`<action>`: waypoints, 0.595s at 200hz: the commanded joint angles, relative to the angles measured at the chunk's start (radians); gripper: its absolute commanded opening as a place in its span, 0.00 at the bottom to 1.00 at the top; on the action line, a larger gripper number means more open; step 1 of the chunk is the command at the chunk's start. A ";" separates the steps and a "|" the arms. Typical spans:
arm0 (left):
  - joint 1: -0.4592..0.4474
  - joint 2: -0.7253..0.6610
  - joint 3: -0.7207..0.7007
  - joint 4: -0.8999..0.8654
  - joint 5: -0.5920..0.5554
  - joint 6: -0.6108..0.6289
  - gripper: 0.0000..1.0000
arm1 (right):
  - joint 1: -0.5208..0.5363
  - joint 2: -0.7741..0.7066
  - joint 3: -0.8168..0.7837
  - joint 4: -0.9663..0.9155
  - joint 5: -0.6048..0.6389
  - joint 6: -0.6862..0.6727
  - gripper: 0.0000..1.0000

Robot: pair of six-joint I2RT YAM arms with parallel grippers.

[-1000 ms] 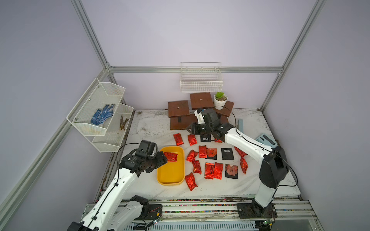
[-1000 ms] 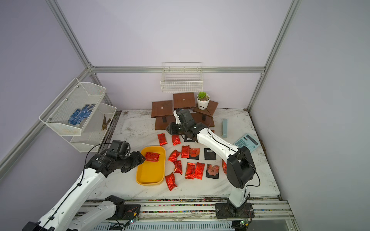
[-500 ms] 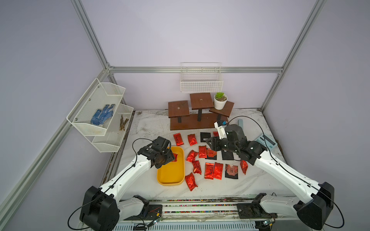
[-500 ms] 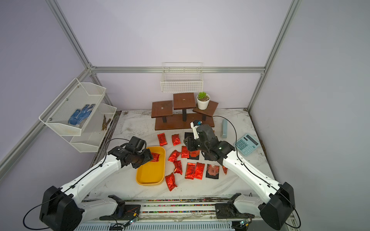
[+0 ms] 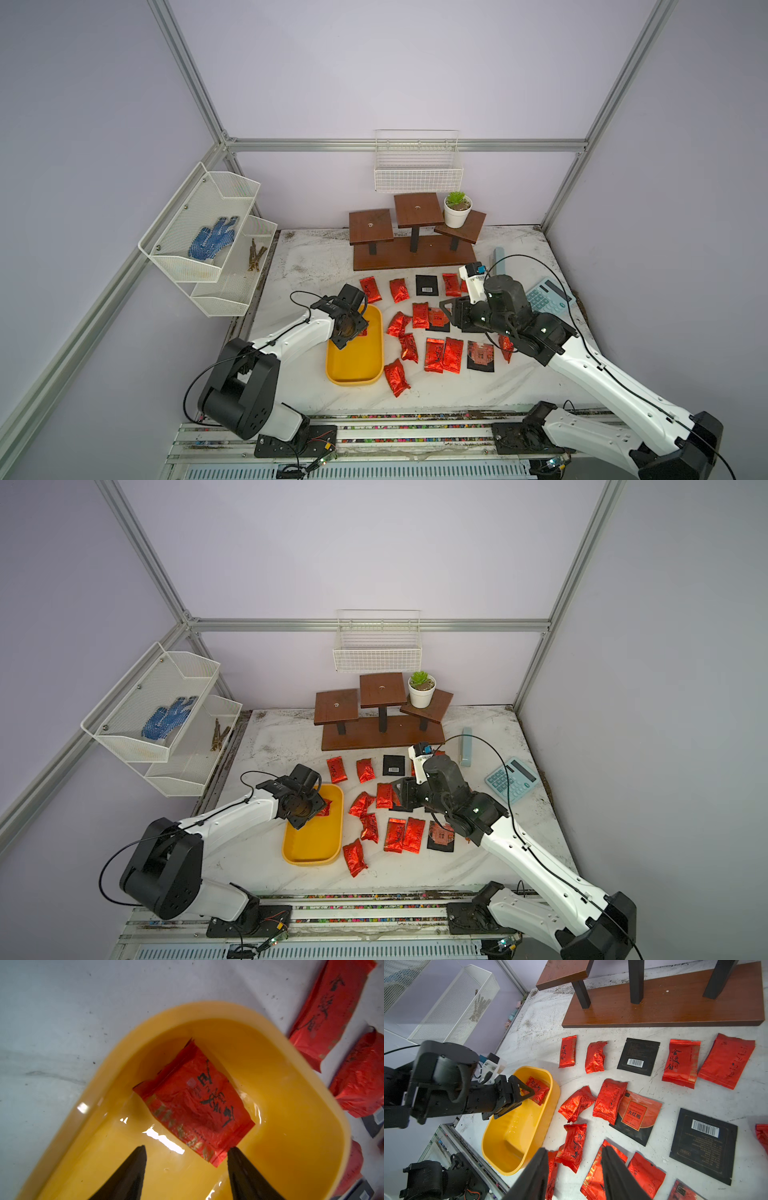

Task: Take the tea bags out of the storage box
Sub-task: Pick up the tea bag from the storage box.

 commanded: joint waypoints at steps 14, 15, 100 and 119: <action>-0.028 0.078 0.054 0.040 -0.037 -0.042 0.59 | -0.005 -0.029 -0.018 -0.013 0.015 -0.003 0.48; -0.029 0.079 0.054 0.040 -0.037 -0.043 0.59 | -0.005 -0.029 -0.019 -0.013 0.016 -0.003 0.48; -0.059 -0.023 0.001 0.034 -0.092 -0.061 0.11 | -0.006 -0.024 -0.041 -0.004 0.025 0.004 0.48; -0.073 -0.075 -0.004 0.017 -0.073 -0.046 0.03 | -0.007 -0.020 -0.031 -0.006 0.031 0.002 0.48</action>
